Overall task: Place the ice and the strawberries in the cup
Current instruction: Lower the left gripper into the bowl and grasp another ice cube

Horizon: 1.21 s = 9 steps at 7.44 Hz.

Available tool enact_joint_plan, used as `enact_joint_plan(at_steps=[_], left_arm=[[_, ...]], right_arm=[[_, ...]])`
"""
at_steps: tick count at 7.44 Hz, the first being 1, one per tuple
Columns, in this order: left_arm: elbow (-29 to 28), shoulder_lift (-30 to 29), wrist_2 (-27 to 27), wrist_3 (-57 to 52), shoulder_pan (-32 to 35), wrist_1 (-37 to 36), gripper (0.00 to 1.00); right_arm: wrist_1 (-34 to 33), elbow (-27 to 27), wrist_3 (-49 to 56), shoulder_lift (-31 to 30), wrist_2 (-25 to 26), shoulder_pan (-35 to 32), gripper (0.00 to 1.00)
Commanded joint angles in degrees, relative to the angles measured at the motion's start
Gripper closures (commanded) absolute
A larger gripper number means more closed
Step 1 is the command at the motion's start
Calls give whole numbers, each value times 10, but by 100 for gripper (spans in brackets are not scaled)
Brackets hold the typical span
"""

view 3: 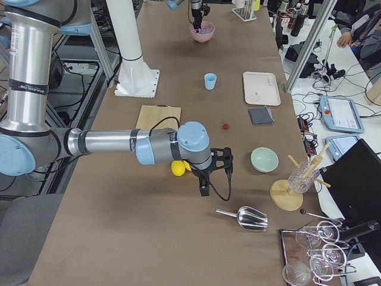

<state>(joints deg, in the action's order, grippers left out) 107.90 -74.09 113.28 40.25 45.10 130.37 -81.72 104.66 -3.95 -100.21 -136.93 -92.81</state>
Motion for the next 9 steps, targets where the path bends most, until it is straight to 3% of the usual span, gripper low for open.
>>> enact_joint_plan(at_steps=[1, 3, 5, 7, 9], left_arm=[[1, 0, 0, 1, 1, 6, 76], [7, 1, 6, -1, 9, 6, 100], [24, 1, 14, -2, 25, 5, 100], [27, -16, 95, -5, 76, 4, 100], [25, -64, 127, 3, 94, 2, 100]], right_arm=[[1, 0, 0, 0, 0, 0, 0], [1, 0, -1, 0, 0, 0, 0], [1, 0, -1, 0, 0, 0, 0], [1, 0, -1, 0, 0, 1, 0], [1, 0, -1, 0, 0, 1, 0]])
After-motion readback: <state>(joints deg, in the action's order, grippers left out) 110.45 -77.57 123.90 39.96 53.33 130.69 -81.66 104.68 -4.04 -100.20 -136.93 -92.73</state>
